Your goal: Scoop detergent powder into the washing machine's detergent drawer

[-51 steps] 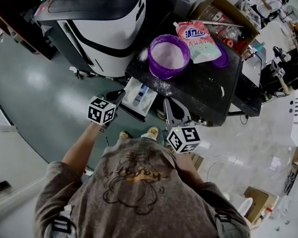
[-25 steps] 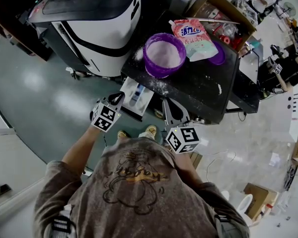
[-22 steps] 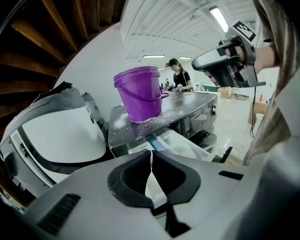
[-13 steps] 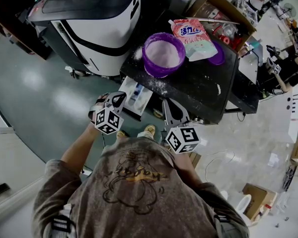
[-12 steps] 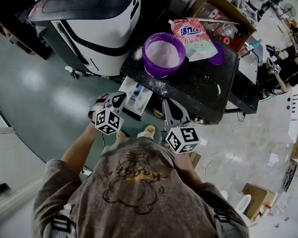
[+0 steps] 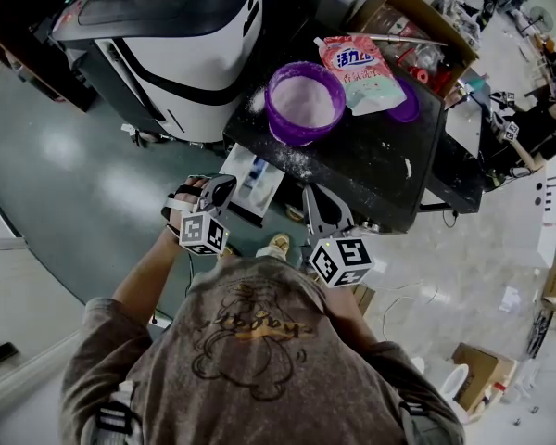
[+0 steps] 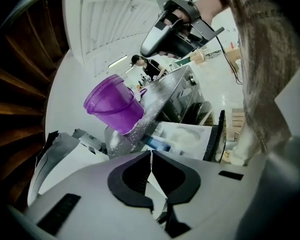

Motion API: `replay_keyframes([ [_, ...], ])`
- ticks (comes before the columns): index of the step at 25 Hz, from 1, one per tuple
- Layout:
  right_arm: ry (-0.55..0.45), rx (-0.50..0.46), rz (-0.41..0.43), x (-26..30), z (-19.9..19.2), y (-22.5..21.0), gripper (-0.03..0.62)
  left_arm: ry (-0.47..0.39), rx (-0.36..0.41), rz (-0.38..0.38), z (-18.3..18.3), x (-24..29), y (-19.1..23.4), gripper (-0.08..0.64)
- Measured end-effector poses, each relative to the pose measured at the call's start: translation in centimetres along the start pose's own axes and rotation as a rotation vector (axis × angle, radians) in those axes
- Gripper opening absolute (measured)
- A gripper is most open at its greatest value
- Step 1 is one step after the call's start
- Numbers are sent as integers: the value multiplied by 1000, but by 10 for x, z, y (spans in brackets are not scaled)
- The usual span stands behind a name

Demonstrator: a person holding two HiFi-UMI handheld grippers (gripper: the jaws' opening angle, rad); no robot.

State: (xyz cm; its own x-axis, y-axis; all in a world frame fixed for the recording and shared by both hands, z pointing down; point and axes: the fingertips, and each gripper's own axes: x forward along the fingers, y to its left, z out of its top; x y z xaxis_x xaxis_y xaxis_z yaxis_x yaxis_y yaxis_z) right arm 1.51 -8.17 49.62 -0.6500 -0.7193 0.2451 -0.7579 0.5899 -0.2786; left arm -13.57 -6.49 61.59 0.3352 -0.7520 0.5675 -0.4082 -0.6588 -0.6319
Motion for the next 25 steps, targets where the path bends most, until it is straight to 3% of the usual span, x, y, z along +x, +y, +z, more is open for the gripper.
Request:
replay_keyframes([
  [9, 5, -3, 4, 0, -2, 1, 2, 1, 182, 20, 2, -2, -2, 23],
  [16, 5, -6, 1, 1, -1, 2, 2, -5, 201, 9, 2, -2, -5, 23],
  [21, 4, -10, 1, 1, 0, 3, 2, -20, 135, 5, 4, -1, 2, 23],
  [25, 3, -13, -1, 1, 0, 2, 2, -52, -62, 15, 5, -5, 17, 23],
])
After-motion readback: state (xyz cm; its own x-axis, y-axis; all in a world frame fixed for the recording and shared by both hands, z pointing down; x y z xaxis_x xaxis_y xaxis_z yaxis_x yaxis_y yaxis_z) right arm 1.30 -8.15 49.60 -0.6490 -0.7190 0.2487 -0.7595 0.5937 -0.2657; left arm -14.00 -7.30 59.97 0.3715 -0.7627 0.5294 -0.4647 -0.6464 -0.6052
